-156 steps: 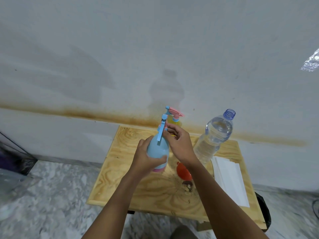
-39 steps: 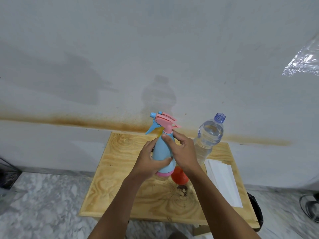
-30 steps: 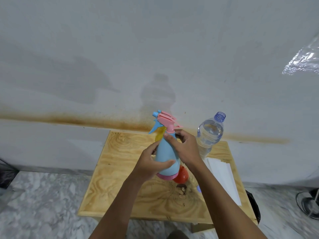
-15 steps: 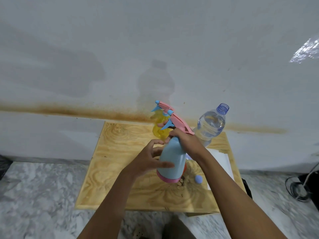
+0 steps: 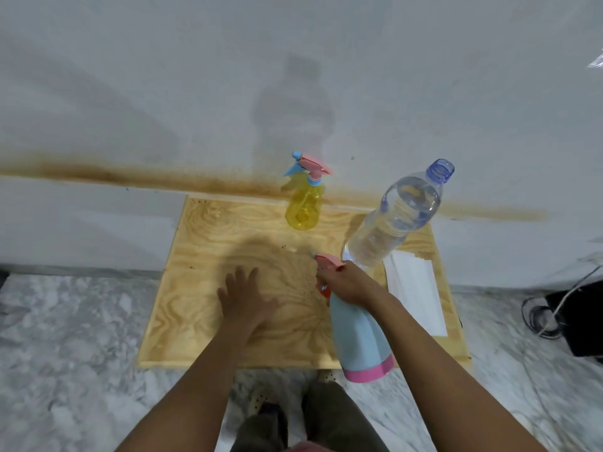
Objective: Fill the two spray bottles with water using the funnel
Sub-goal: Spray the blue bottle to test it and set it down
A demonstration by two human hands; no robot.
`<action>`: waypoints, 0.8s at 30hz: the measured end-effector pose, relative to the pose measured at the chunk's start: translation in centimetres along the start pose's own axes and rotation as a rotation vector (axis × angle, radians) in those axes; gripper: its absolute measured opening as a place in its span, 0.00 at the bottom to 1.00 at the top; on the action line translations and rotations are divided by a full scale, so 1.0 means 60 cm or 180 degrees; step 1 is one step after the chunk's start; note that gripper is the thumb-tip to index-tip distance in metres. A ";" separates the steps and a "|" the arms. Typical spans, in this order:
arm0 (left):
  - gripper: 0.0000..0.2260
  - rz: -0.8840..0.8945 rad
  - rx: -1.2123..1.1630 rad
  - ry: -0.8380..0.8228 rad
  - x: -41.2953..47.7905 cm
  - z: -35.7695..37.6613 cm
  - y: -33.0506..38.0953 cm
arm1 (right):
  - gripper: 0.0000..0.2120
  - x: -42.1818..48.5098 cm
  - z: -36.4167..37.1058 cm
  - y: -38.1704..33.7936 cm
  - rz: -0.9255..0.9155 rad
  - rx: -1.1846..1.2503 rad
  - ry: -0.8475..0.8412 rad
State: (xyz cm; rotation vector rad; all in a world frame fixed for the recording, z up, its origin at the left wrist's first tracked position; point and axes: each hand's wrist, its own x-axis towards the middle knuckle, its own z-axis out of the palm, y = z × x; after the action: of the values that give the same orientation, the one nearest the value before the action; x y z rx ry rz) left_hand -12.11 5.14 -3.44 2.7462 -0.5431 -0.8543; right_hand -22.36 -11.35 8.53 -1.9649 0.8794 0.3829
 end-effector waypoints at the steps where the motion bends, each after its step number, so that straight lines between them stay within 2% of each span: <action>1: 0.43 0.0001 0.0070 -0.0022 0.002 0.004 0.000 | 0.10 0.004 0.005 0.006 0.0060 -0.0010 0.0050; 6: 0.42 0.0001 0.0041 -0.0041 0.008 0.006 0.002 | 0.17 0.015 0.031 0.034 0.0110 0.0006 0.0340; 14: 0.43 0.0008 -0.0099 -0.0065 0.015 0.011 -0.003 | 0.14 0.006 0.042 0.035 -0.0008 0.0359 0.0450; 18: 0.42 -0.0004 -0.0169 -0.0021 0.014 0.010 -0.003 | 0.15 0.005 0.046 0.032 -0.0075 0.0155 0.0442; 20: 0.43 0.0004 -0.0129 -0.0006 0.014 0.012 -0.004 | 0.13 0.006 0.045 0.029 -0.0036 0.0193 0.0407; 24: 0.42 0.0000 -0.0082 0.0041 0.015 0.011 -0.002 | 0.15 0.007 0.043 0.033 0.0187 0.0261 0.0353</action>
State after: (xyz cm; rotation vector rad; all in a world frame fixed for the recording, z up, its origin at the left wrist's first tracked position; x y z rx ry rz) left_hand -11.79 4.81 -4.47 2.7266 -0.5260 -0.8372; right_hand -23.31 -10.01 5.70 -1.9023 1.0098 0.2694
